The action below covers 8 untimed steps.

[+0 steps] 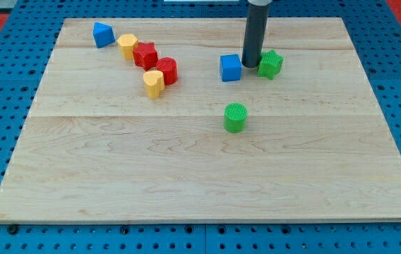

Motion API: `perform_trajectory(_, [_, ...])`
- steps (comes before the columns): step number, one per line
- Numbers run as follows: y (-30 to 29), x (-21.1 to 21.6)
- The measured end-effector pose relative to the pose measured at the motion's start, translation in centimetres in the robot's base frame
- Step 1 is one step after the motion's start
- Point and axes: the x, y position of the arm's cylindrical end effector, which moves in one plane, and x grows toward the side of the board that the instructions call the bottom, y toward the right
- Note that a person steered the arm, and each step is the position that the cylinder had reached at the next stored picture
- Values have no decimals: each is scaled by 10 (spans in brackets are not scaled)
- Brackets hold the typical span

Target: Bring the green star toward the top center

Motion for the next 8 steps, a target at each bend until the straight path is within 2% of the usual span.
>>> perform_trajectory(1, [3, 60])
perform_trajectory(2, [53, 86])
perform_trajectory(3, [112, 44])
perform_trajectory(4, [12, -5])
perform_trajectory(5, [-36, -19])
perform_trajectory(6, [-2, 35])
perform_trajectory(7, [-56, 25])
perform_trajectory(8, [-85, -26])
